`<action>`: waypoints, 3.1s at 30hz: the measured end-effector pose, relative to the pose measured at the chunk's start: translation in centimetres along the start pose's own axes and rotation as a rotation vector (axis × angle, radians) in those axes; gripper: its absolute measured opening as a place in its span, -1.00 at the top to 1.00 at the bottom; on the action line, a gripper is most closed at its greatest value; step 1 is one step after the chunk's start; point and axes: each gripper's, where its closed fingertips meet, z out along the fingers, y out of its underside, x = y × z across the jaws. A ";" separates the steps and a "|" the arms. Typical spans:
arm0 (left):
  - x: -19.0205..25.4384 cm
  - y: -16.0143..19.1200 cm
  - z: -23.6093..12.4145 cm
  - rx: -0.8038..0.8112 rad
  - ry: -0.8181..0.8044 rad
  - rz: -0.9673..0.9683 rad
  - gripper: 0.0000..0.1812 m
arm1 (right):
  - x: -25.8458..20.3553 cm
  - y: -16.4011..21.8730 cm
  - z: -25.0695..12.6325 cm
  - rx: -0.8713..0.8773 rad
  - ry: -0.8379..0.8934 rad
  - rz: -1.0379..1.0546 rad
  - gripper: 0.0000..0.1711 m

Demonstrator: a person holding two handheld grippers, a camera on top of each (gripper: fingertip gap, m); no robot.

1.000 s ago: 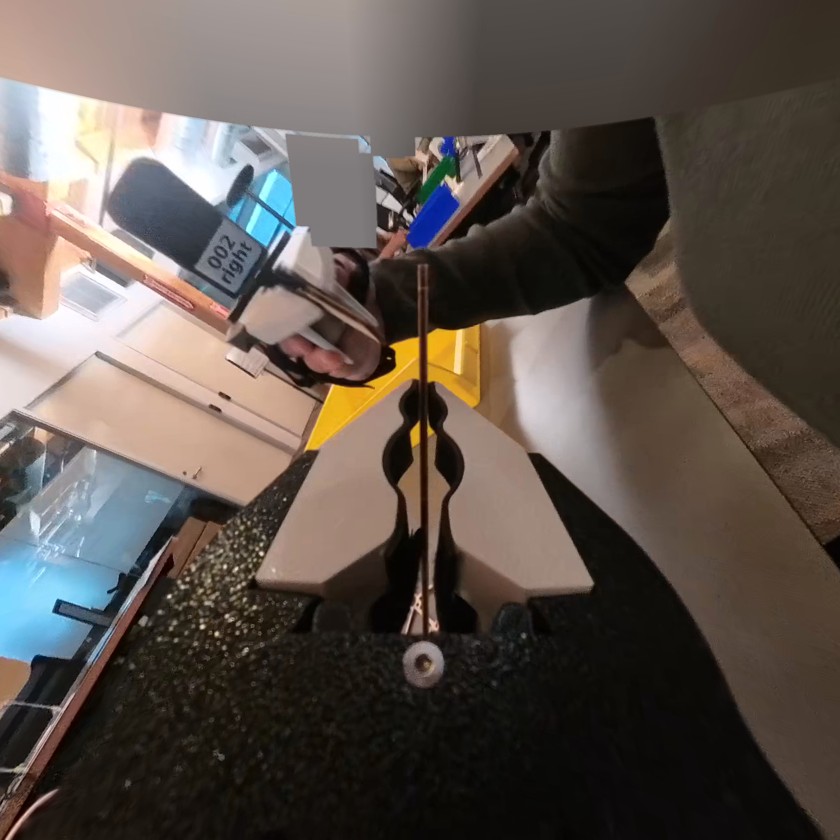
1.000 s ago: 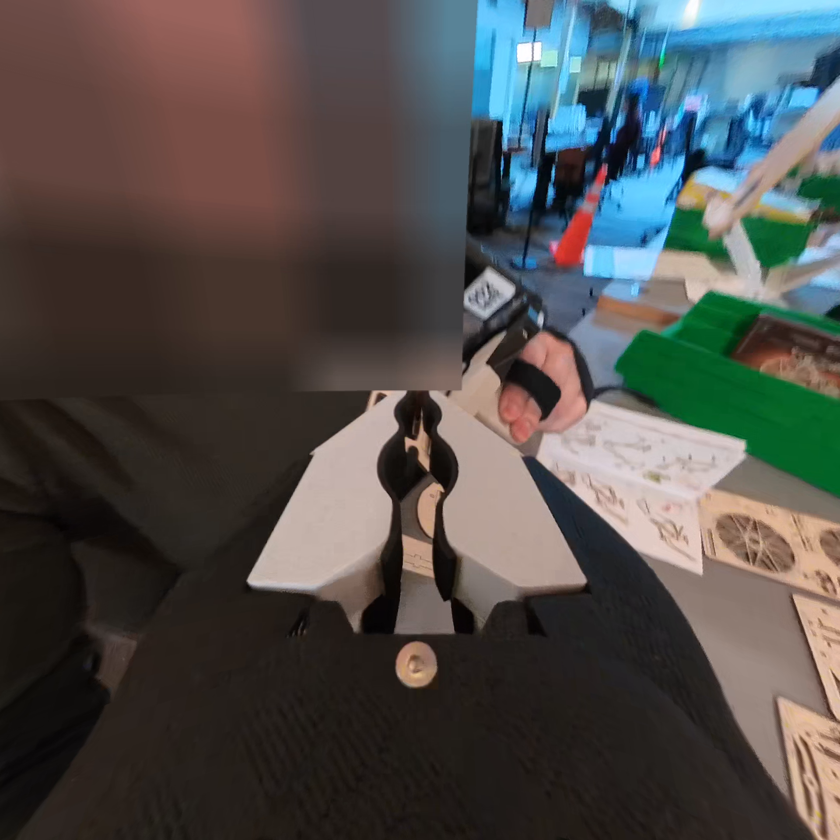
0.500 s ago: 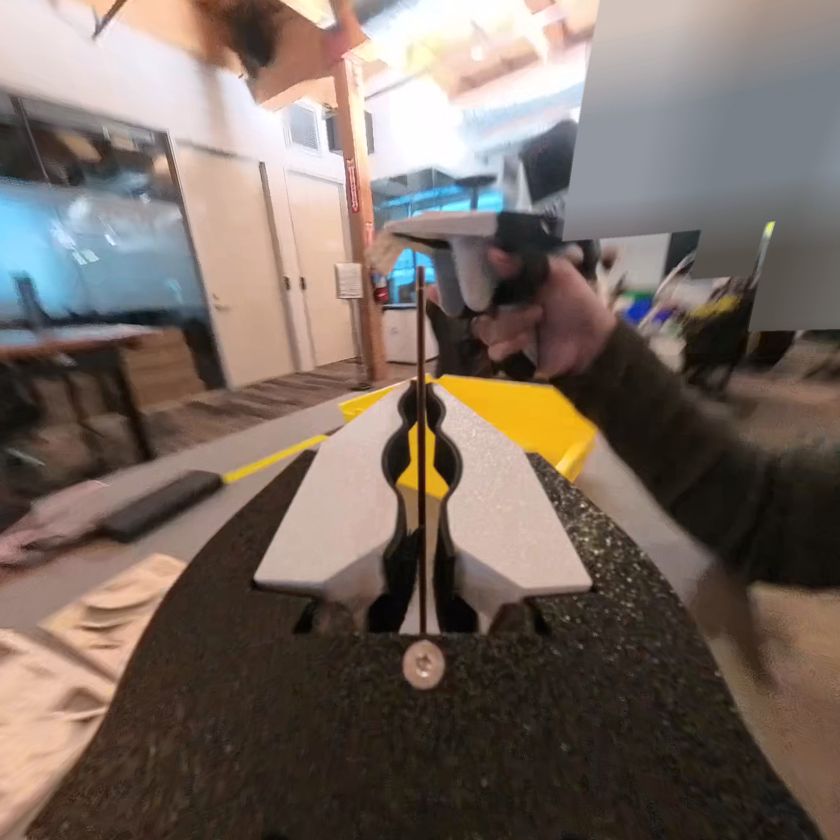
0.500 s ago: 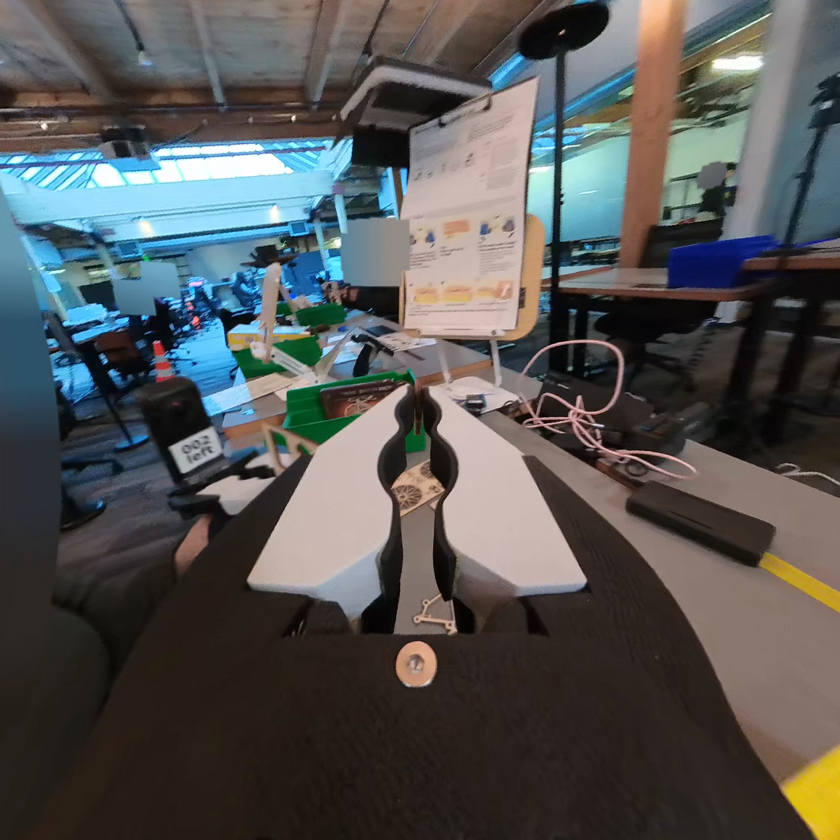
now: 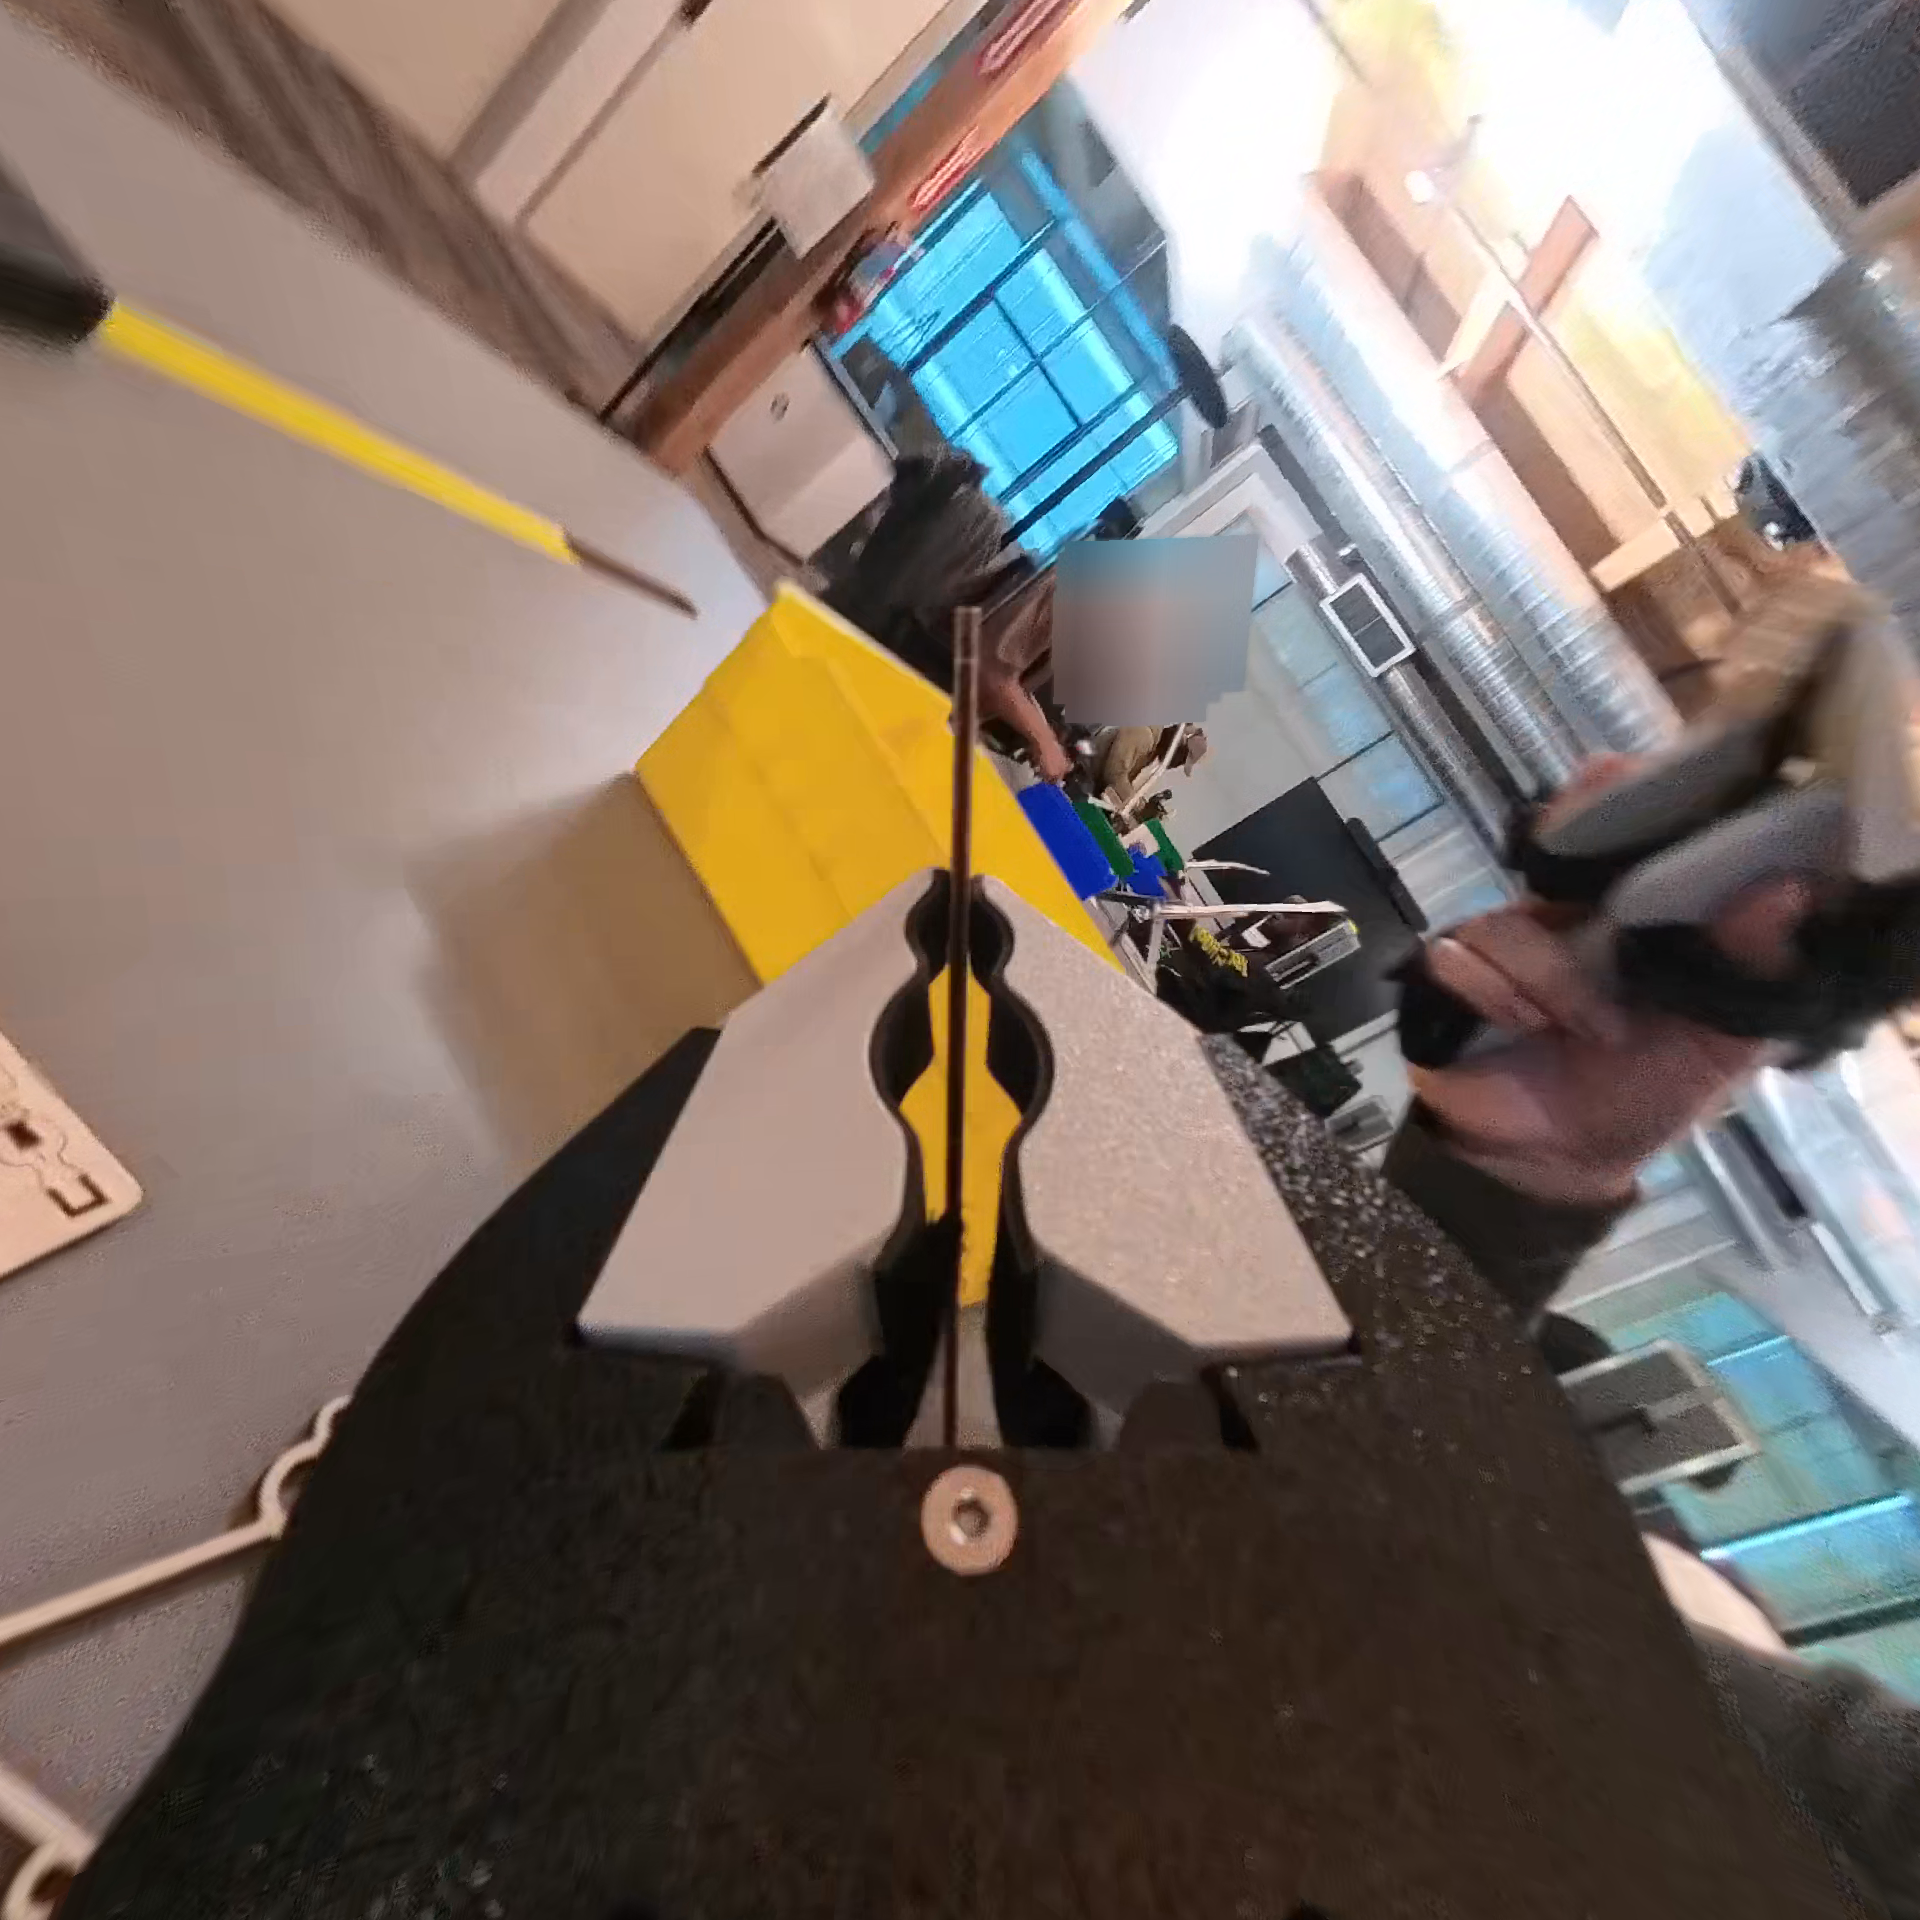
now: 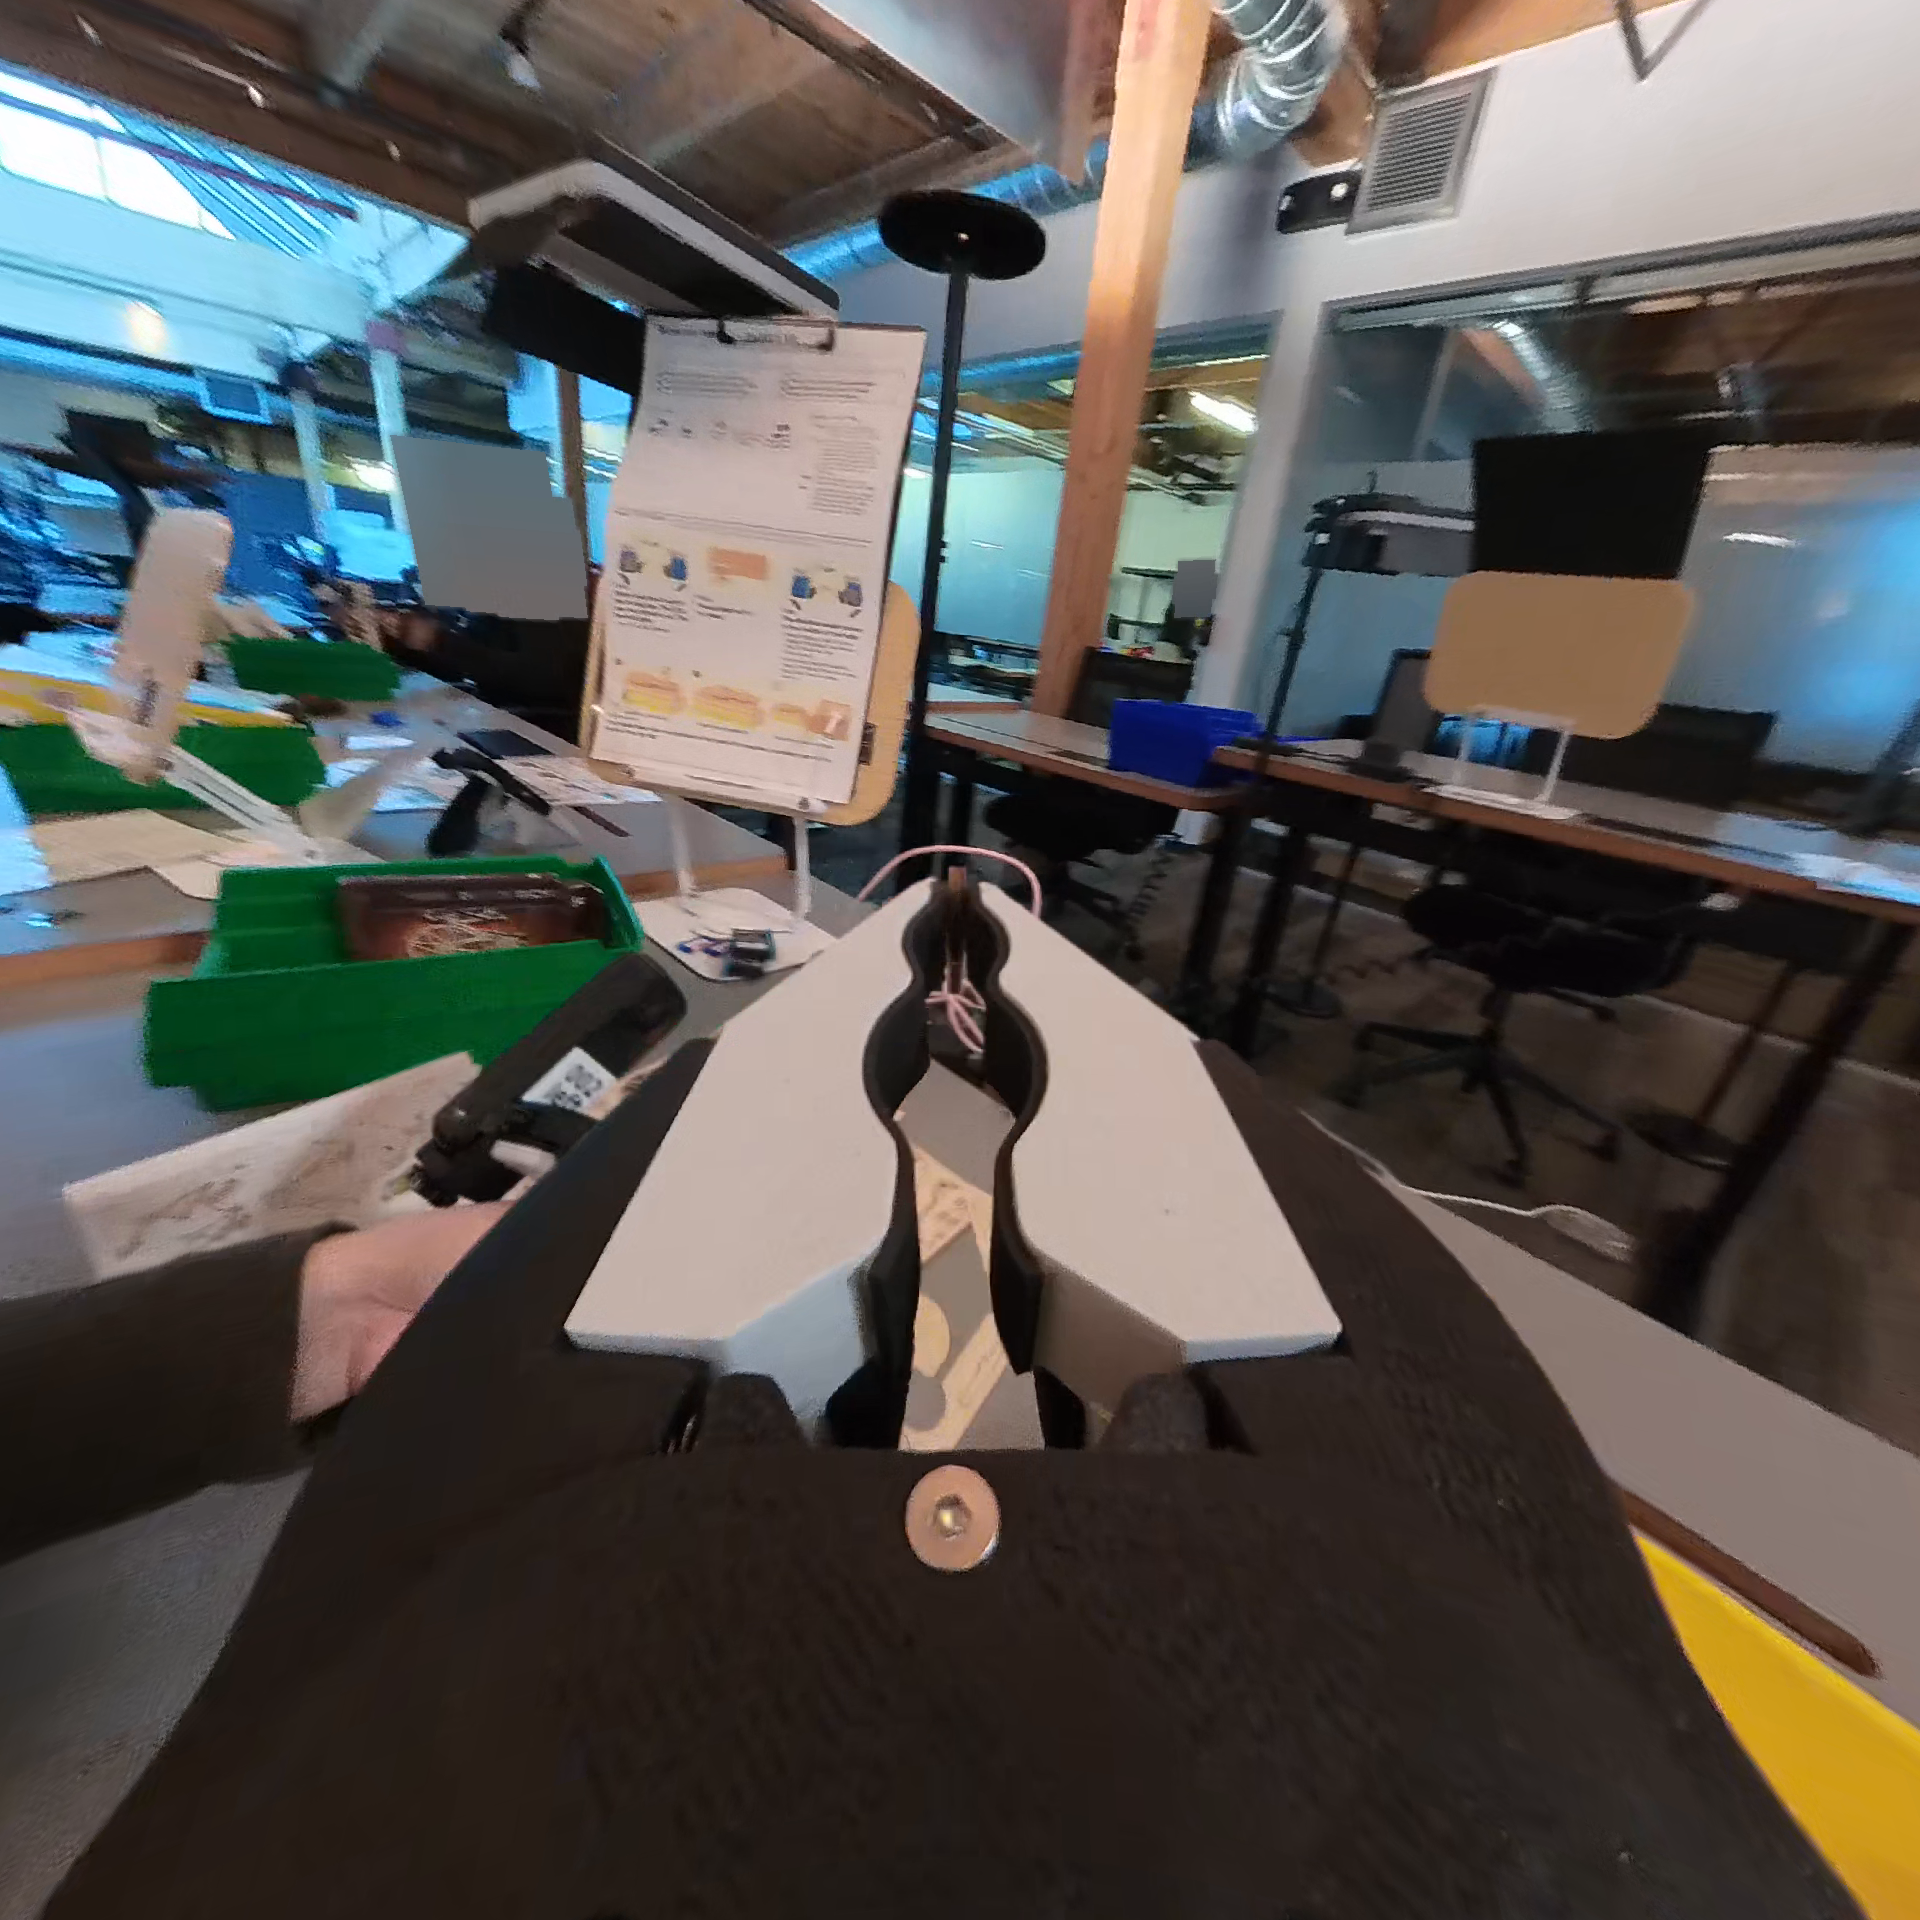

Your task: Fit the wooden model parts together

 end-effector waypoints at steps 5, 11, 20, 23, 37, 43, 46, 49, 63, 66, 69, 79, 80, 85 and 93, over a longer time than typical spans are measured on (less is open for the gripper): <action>-5.8 2.5 3.0 -0.073 -0.133 -0.115 1.00 | 0.1 -0.6 -0.6 0.004 0.017 -0.033 0.99; -8.1 4.1 4.0 -0.130 -0.231 -0.057 0.97 | 0.4 -1.1 -1.2 0.014 0.045 -0.065 1.00; -8.3 2.5 2.6 -0.190 -0.544 0.566 0.27 | -0.9 -1.7 -0.9 -0.024 0.164 -0.226 0.99; -8.1 1.2 1.5 -0.204 -0.616 0.725 0.12 | -1.7 -1.8 -0.5 -0.020 0.179 -0.278 0.99; 1.4 3.9 -14.0 0.026 -0.330 0.916 0.20 | -10.0 4.0 4.6 0.042 -0.094 -0.123 0.99; -0.8 5.2 -16.9 -0.037 -0.368 0.947 0.17 | -13.4 9.0 5.8 0.079 -0.400 0.538 0.99; -1.8 4.9 -17.7 -0.023 -0.387 0.920 0.14 | -14.9 10.3 5.9 0.069 -0.497 0.680 0.99; -2.5 4.3 -18.4 -0.009 -0.455 0.951 0.18 | -16.3 10.9 5.8 0.091 -0.586 0.780 0.99; 0.5 3.7 -19.8 0.165 -0.340 1.011 0.23 | -21.1 13.4 5.7 0.064 -0.623 0.539 0.99; 0.3 3.8 -20.0 0.154 -0.317 0.953 0.22 | -20.7 13.0 5.5 0.117 -0.582 0.472 1.00; 0.8 4.0 -20.2 0.160 -0.264 0.915 0.23 | -19.8 13.2 5.5 0.160 -0.490 0.392 0.99; 4.5 7.5 -23.5 0.184 -0.196 0.936 0.38 | -22.4 16.0 5.3 0.183 -0.314 -0.217 0.99; 4.0 7.7 -24.0 0.161 -0.240 0.928 0.38 | -22.6 16.2 5.3 0.180 -0.317 -0.232 0.99; 0.7 6.5 -27.7 0.143 -0.520 0.885 0.34 | -22.3 16.7 5.5 0.153 -0.321 -0.228 0.99; -6.4 3.8 -33.5 0.014 -0.983 0.788 0.32 | -22.4 17.3 5.7 0.122 -0.340 -0.208 0.99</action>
